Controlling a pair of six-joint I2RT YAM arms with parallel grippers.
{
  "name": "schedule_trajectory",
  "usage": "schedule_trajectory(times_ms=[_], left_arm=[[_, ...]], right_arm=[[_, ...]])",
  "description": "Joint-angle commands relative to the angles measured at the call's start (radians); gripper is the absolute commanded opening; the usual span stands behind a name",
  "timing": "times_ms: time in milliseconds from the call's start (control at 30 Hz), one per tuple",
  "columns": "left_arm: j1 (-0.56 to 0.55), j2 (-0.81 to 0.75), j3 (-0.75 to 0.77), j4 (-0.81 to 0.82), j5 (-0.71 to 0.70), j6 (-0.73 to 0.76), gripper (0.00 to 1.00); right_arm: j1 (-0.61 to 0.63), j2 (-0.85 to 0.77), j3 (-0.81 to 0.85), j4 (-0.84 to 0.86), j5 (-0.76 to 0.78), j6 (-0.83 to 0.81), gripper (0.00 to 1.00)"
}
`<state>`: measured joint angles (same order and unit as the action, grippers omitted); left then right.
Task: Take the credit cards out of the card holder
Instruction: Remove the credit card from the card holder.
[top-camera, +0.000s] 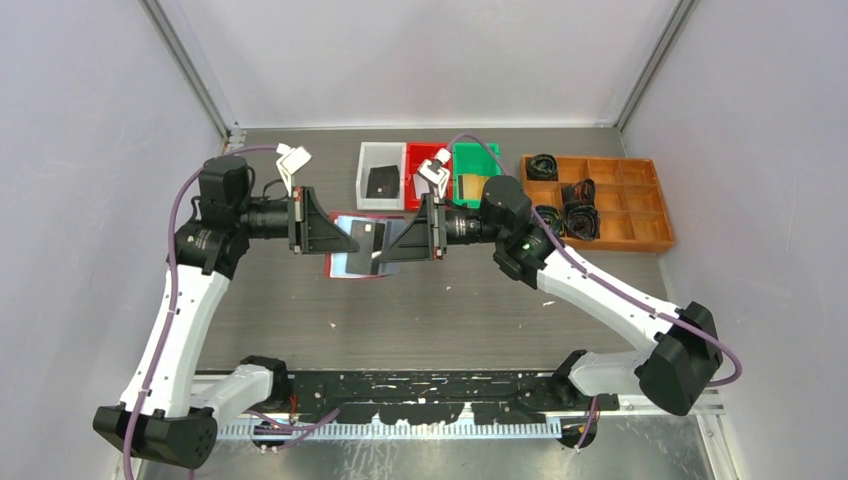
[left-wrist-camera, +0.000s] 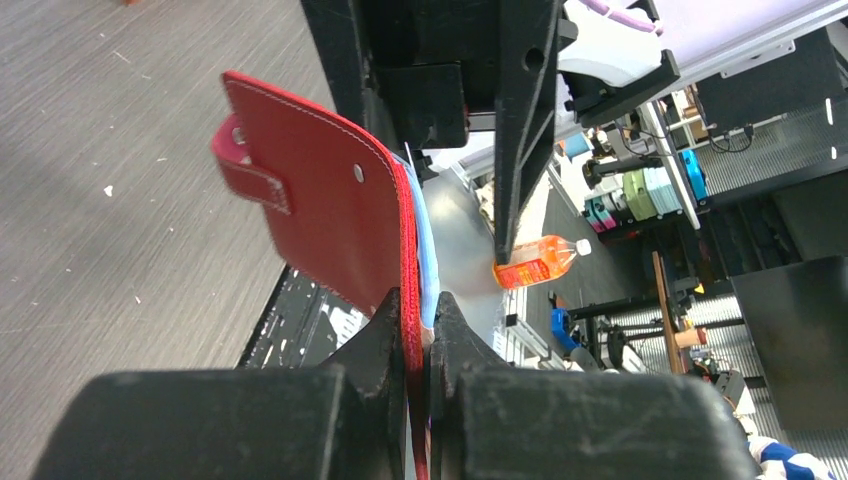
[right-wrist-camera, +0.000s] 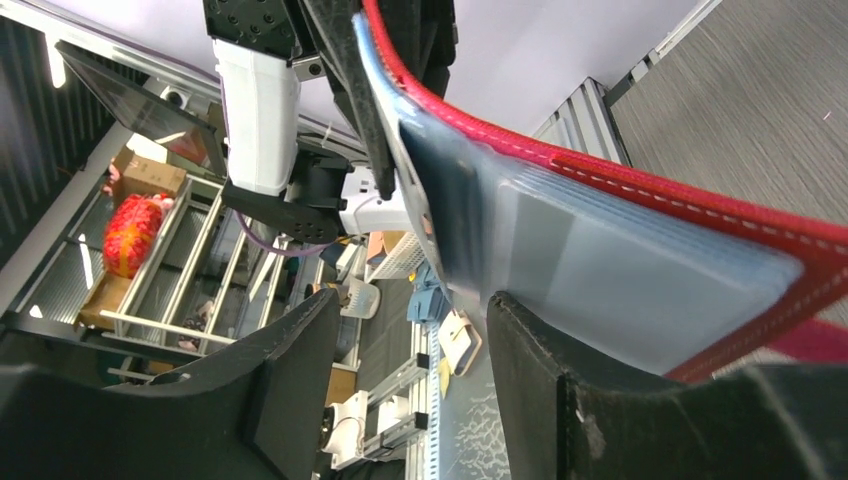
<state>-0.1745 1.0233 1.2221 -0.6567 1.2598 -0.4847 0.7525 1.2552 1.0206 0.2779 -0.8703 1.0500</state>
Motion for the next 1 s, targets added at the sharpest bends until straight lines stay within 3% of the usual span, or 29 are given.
schedule_trajectory(times_ms=[0,100,433,567,733,967], left_arm=[[0.002,-0.032,0.006,0.088,0.083,-0.055,0.0],[0.003,-0.035,-0.004,0.105,0.093,-0.07,0.0],[0.003,-0.029,-0.019,0.118,0.06,-0.059,0.0],[0.003,-0.022,-0.012,0.117,0.057,-0.06,0.0],[0.004,-0.022,0.006,0.108,0.062,-0.058,0.0],[0.021,-0.023,0.031,0.048,0.077,-0.005,0.0]], right_arm=[[0.007,0.024,0.026,0.127,-0.004,0.027,0.61],[0.007,0.045,0.045,0.15,-0.007,0.037,0.59],[0.014,0.091,0.022,0.49,-0.028,0.255,0.47],[0.015,0.088,0.014,0.468,-0.028,0.237,0.33],[0.008,0.077,-0.016,0.447,-0.019,0.216,0.02],[-0.107,-0.02,-0.088,0.335,-0.024,0.152,0.01]])
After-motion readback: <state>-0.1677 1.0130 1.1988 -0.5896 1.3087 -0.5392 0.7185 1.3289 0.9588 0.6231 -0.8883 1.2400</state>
